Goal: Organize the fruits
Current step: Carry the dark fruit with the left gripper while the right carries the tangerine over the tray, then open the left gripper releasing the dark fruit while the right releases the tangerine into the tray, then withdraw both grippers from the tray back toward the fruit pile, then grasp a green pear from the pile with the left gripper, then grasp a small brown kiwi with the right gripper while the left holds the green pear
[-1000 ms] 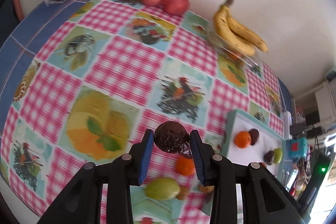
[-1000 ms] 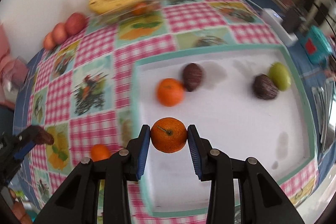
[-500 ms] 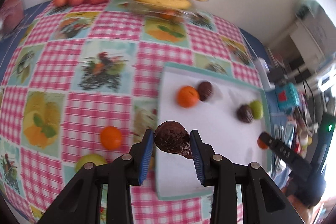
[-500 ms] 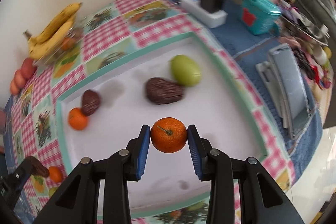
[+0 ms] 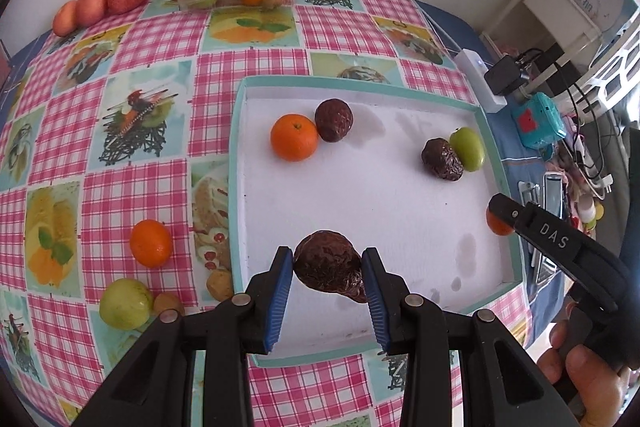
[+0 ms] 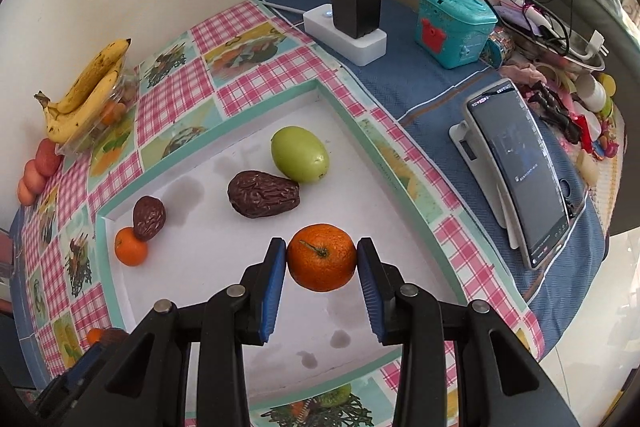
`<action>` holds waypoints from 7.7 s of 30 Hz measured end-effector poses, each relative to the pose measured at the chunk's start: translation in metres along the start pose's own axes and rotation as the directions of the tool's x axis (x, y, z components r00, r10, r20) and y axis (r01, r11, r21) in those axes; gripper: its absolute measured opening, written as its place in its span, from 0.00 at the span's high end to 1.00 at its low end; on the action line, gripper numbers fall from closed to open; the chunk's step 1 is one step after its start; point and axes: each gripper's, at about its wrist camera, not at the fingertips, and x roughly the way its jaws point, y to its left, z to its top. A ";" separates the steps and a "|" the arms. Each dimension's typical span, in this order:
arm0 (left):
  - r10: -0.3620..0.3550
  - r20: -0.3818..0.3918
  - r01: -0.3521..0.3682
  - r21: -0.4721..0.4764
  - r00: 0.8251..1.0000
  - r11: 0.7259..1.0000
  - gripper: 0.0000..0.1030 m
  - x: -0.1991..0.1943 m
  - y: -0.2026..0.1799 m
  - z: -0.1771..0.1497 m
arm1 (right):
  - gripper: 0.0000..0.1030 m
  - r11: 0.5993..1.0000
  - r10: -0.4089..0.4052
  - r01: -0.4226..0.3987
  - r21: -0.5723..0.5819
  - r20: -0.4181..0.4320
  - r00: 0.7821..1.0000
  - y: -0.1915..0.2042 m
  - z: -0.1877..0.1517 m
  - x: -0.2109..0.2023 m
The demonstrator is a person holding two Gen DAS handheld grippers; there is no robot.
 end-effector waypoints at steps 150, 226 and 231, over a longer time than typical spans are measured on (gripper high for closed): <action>0.400 0.272 -0.271 -0.410 0.875 0.871 0.00 -0.105 0.189 -0.028 | 0.09 0.923 0.111 -0.112 -0.368 -0.023 0.994 0.156 -0.087 -0.027; 0.226 0.197 -0.087 -0.537 0.954 0.839 0.47 -0.098 0.244 -0.038 | 0.09 0.860 0.108 -0.136 -0.491 -0.085 0.991 0.197 -0.112 -0.024; 0.227 0.214 -0.076 -0.548 0.950 0.833 0.47 -0.105 0.249 -0.040 | 0.09 0.836 0.141 -0.165 -0.523 -0.086 0.986 0.207 -0.121 -0.027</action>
